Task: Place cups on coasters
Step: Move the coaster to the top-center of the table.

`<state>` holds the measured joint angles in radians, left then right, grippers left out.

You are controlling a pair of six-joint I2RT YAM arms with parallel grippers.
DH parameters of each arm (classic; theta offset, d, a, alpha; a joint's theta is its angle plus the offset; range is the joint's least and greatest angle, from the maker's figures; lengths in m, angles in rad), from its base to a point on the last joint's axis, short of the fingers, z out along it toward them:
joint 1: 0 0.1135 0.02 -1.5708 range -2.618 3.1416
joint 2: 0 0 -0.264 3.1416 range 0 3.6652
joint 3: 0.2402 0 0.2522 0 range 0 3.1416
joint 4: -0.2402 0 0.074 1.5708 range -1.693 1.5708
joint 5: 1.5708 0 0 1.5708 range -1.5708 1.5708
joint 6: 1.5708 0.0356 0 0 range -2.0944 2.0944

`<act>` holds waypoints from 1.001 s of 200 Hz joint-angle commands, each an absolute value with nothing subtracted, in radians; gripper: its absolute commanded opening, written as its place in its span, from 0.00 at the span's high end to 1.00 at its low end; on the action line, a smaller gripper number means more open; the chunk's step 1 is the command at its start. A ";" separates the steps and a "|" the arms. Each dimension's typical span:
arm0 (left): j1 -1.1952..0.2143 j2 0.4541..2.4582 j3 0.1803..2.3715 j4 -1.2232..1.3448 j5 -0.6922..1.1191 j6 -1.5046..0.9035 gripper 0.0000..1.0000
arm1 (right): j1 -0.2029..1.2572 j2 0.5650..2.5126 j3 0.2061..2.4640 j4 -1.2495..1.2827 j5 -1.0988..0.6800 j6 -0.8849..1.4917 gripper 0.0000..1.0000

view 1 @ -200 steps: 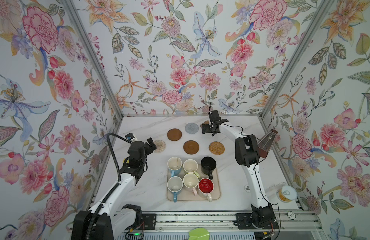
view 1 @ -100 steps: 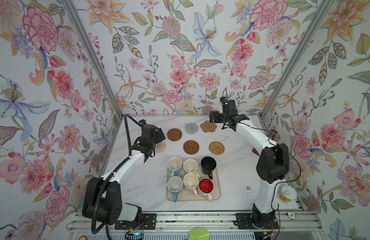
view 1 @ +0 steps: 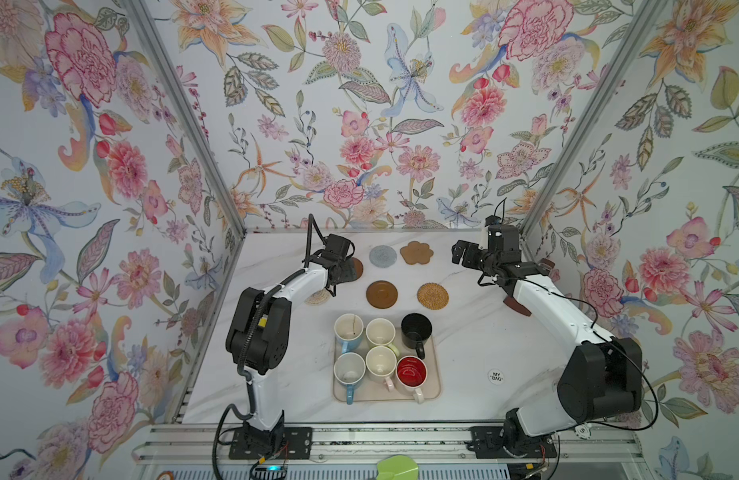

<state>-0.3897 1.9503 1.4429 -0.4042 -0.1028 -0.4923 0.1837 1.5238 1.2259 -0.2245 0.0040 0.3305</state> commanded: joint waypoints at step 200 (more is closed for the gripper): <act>-0.401 2.271 1.758 -0.528 -0.105 -0.483 0.16 | 0.157 1.486 1.127 -0.158 -0.046 0.361 0.01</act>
